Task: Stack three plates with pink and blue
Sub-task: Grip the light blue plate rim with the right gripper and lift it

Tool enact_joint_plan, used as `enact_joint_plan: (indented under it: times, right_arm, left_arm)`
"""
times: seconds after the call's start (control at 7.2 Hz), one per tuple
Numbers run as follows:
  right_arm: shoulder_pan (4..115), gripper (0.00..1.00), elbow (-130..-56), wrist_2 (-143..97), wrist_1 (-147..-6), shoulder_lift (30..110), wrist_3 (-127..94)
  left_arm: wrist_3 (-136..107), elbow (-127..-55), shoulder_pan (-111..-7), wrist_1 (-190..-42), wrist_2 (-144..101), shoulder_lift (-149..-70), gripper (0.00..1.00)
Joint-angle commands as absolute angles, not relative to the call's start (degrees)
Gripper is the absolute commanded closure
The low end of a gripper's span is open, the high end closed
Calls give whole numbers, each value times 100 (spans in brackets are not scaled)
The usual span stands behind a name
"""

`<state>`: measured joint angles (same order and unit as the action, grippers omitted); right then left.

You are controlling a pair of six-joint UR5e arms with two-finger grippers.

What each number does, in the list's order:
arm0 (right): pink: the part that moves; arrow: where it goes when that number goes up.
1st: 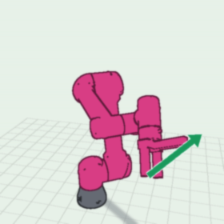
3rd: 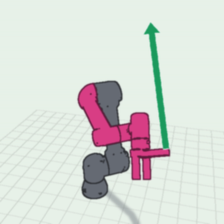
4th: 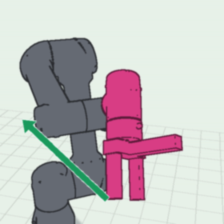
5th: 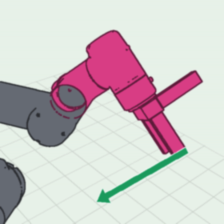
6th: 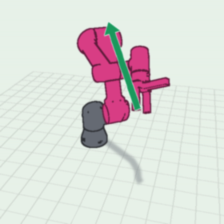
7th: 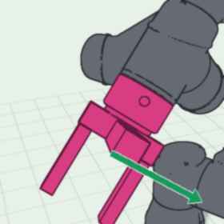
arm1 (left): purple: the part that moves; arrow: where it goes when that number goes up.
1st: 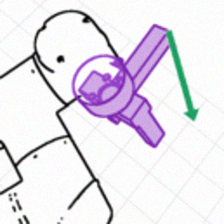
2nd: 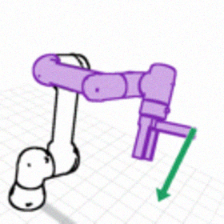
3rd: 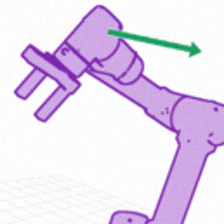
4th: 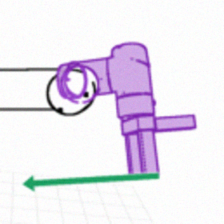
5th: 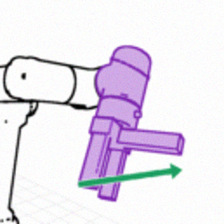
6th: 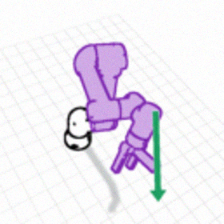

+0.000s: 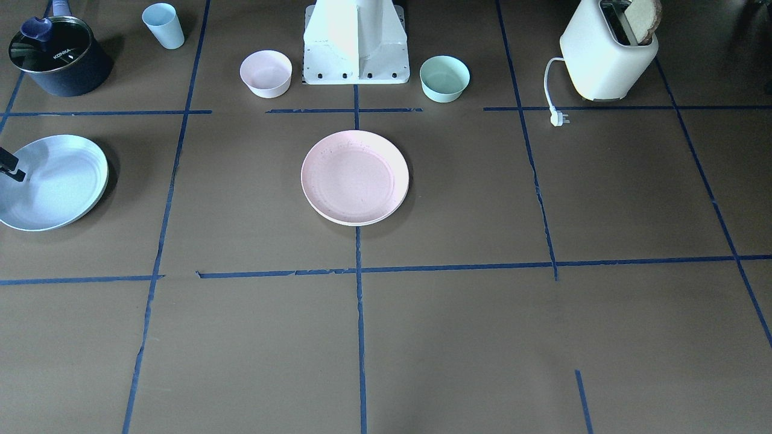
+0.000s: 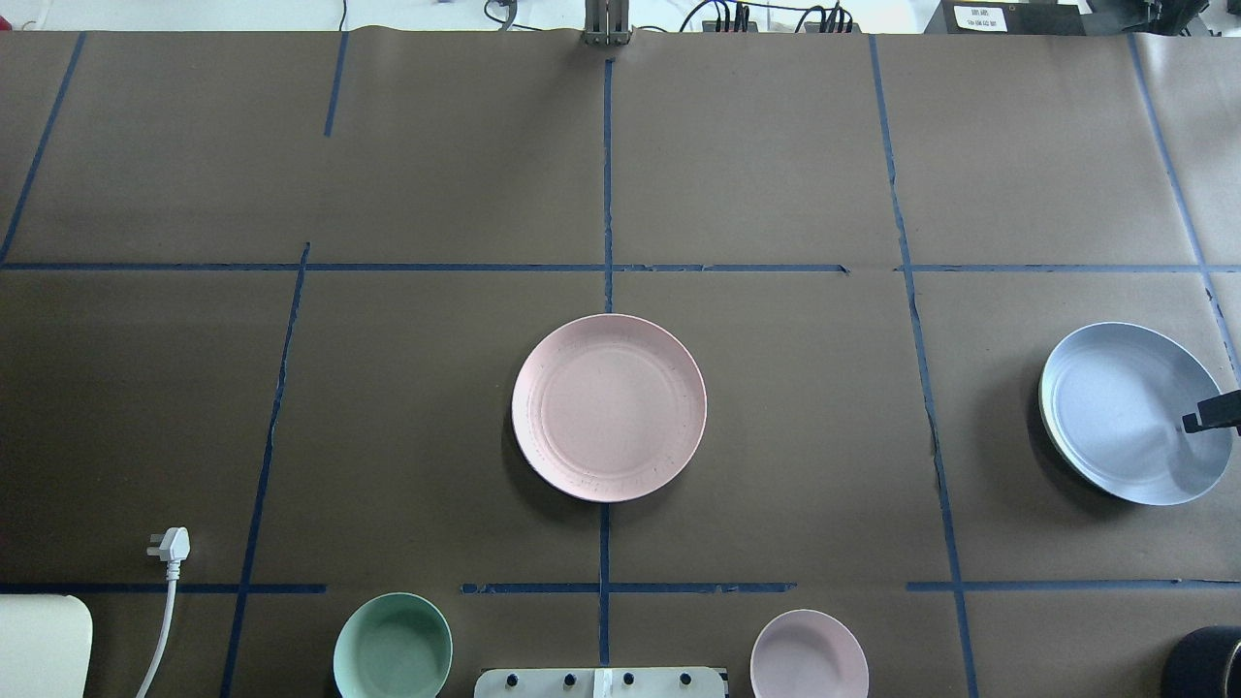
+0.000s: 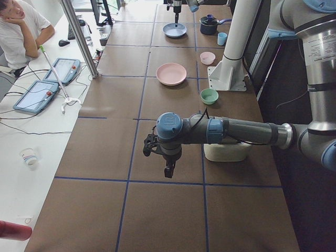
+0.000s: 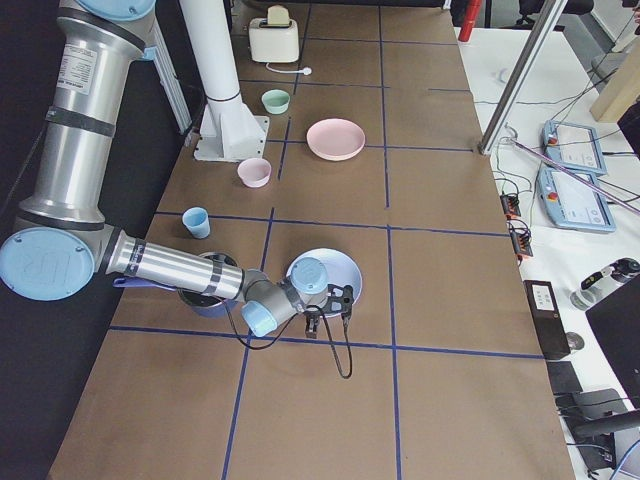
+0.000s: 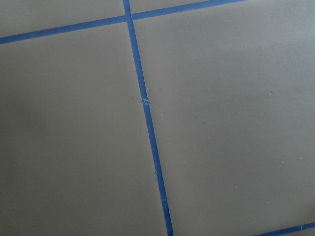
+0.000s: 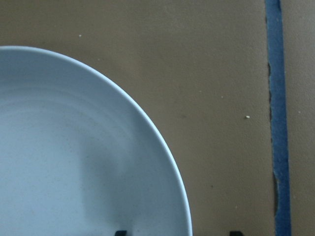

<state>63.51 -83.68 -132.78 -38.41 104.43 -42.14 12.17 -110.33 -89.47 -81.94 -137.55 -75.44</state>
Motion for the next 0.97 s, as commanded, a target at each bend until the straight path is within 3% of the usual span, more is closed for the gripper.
enact_joint_plan:
  times: [0.0, 0.42, 0.83]
  right_arm:
    - [6346, 100, -8402, -13481, -3692, 10441, -4227]
    - [6363, 100, -8455, -13614, -3691, 10441, -4228]
    - [6389, 100, -9234, -14219, -3770, 10250, -5046]
  left_arm:
    - [1222, -11039, -8947, -8200, -13755, -7497, 0]
    - [1222, -11048, -8947, -8200, -13764, -7488, 0]
    - [1213, -11030, -8947, -8200, -13764, -7488, 0]
